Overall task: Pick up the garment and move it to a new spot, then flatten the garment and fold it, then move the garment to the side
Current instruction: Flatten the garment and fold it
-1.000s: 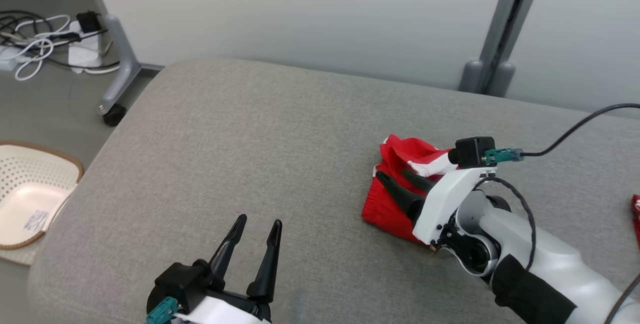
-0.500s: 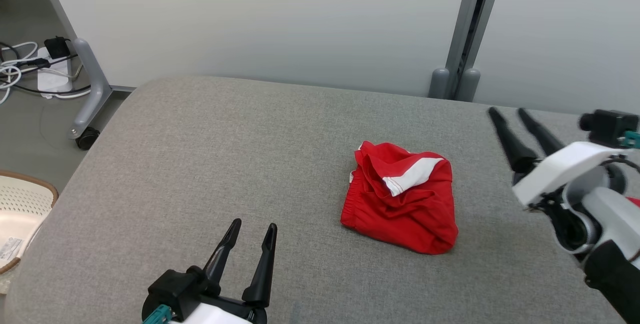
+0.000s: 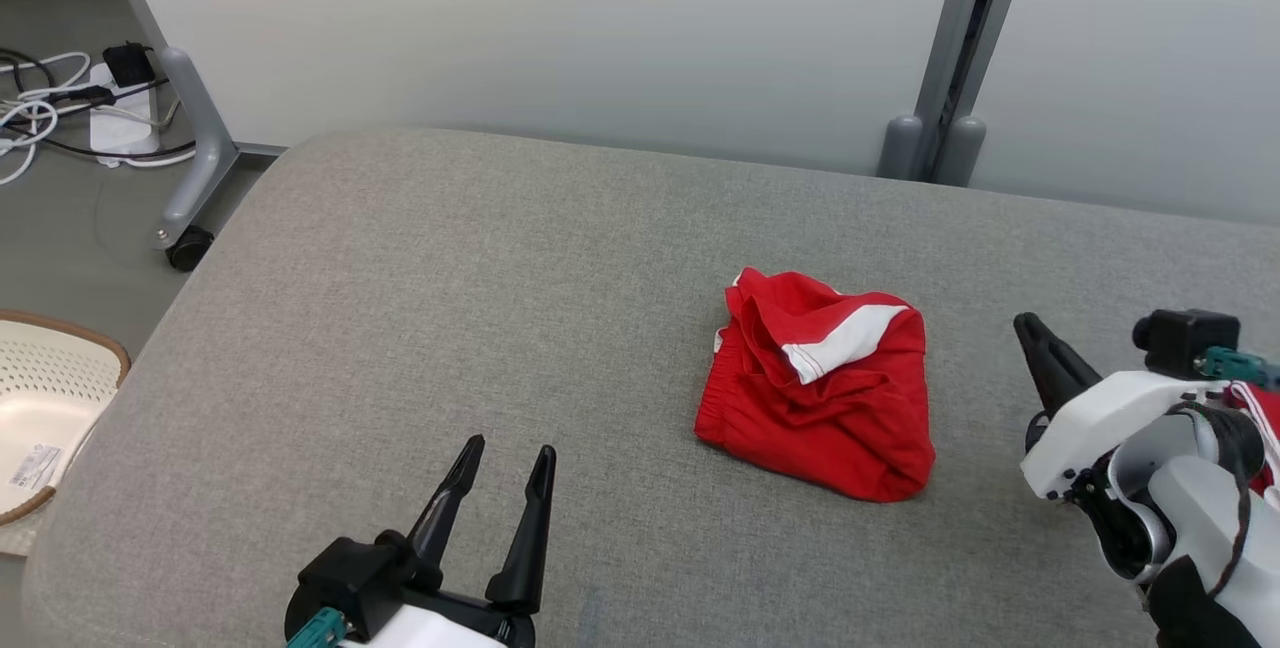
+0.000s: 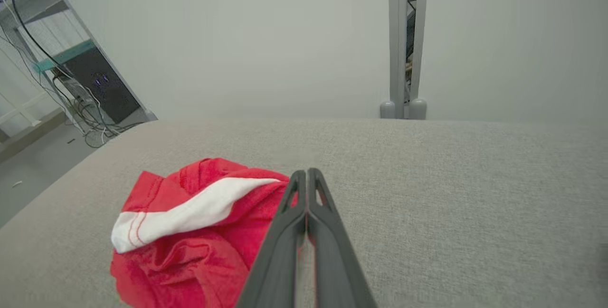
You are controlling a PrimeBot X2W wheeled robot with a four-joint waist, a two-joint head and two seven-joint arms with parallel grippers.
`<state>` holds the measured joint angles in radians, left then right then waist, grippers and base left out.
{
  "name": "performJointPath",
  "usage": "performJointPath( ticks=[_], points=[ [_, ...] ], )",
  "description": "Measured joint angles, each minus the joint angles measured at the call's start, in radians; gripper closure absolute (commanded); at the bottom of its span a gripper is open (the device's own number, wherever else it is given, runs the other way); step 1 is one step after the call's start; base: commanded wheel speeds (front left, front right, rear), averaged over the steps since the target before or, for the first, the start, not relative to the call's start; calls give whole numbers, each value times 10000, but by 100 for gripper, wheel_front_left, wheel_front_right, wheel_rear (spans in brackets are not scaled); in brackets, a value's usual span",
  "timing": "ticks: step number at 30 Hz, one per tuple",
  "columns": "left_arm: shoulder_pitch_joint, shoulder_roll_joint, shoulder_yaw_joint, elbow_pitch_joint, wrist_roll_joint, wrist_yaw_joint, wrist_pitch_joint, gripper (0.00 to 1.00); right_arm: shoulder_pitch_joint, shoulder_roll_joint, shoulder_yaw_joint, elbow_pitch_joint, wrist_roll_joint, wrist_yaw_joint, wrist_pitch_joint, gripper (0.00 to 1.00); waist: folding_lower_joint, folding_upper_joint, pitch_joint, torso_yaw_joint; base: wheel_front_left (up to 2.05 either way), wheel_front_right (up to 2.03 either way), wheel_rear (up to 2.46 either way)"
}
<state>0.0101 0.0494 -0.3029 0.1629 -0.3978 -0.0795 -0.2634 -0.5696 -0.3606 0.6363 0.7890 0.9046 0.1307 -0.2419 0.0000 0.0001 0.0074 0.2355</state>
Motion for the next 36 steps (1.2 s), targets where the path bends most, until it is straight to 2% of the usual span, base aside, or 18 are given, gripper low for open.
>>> performJointPath(
  ticks=[8, 11, 15, 29, 36],
  points=[
    [-352, -2, -136, 44, -79, -35, 0, 0, -957, 796, 757, 1693, -182, -2, 1327, 100, 0, 0, 503, 285, 0, 0, 0],
    [-419, -4, -176, 113, -159, -38, 0, 0, -1011, 1068, 1032, 1956, 138, -2, 1839, 100, 0, 0, 651, 460, 0, 0, 0],
    [-499, -2, -171, 146, -194, -29, 0, 0, -896, 1292, 1559, 1668, 481, -2, 2065, 100, 0, 0, 767, 664, 0, 0, 0],
    [-572, -2, -207, 349, -234, -15, 0, 0, -484, 2293, 3720, 491, 1312, 0, 1394, 100, 0, 0, 669, 777, 0, 0, 0],
    [-516, -4, -150, 416, -205, 13, 0, 0, -557, 2159, 4466, -395, 1724, 0, 364, 100, 0, 0, 375, 568, 0, 0, 0]
  ],
)
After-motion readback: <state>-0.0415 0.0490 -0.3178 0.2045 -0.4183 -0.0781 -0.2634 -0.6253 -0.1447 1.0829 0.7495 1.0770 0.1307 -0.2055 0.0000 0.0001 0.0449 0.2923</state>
